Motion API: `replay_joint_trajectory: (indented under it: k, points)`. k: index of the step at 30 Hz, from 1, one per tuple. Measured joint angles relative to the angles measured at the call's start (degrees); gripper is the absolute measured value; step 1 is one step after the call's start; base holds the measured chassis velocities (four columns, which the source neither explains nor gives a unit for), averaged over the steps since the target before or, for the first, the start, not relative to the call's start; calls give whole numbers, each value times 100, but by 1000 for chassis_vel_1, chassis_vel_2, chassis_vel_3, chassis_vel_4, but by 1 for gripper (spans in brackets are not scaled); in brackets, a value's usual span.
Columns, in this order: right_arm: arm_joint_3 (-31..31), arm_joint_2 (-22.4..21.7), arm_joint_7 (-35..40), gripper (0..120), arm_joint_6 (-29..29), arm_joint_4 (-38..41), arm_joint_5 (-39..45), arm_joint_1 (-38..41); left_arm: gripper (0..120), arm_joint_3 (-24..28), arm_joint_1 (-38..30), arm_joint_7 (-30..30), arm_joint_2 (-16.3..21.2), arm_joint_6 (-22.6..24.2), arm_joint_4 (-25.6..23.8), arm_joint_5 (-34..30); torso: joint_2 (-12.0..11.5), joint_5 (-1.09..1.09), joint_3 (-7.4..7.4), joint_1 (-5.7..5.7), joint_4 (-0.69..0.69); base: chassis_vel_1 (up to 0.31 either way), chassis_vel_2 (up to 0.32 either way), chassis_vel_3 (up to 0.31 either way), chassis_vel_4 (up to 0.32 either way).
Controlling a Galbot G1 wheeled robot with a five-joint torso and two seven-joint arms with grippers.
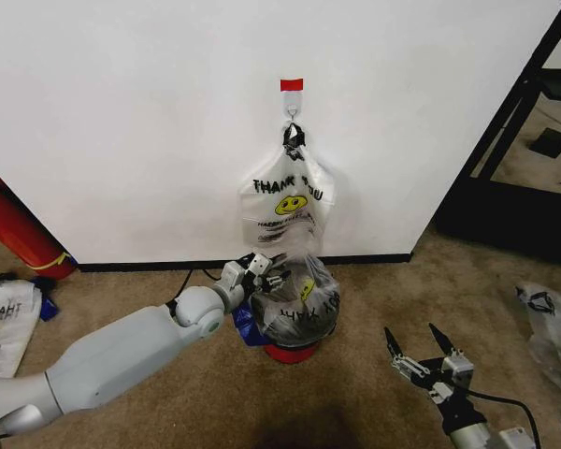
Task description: Pick up the garbage bag from the wall and place it over the trash bin.
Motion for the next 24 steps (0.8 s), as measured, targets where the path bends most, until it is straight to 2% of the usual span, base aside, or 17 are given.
replay_joint_trajectory:
  k: [6,7,12,15,19,21,23,24]
  points:
    - [-74,-28,0,100,14,-10,-17,8,17,620,-496,100,172,304,-49,-316,0,0,0,0,0,0,0,0,0]
    - [-74,-28,0,100,14,-10,-17,8,17,620,-496,100,172,304,-49,-316,0,0,0,0,0,0,0,0,0]
    - [-77,-25,0,100,30,-20,-15,4,2,637,-583,8,178,491,-195,-481,0,0,0,0,0,0,0,0,0]
    - [-77,-19,0,100,33,-47,-15,20,2,545,-535,-83,200,540,-318,-566,0,-1,0,0,-3,0,0,0,0]
    - [-103,-5,6,100,33,-104,-15,65,2,151,-298,-500,281,789,-672,-931,0,0,0,0,0,0,0,0,0]
    - [-125,-2,16,100,23,-129,-2,98,1,-330,52,-996,350,1028,-1063,-1369,0,0,0,0,0,0,0,0,0]
    - [-127,-2,19,100,18,-130,2,105,1,-391,101,-1060,359,1053,-1114,-1426,0,1,0,0,0,0,0,0,0]
    - [-133,-5,36,100,-8,-131,24,125,1,-740,395,-1379,399,1182,-1390,-1721,0,1,0,0,-1,0,0,0,0]
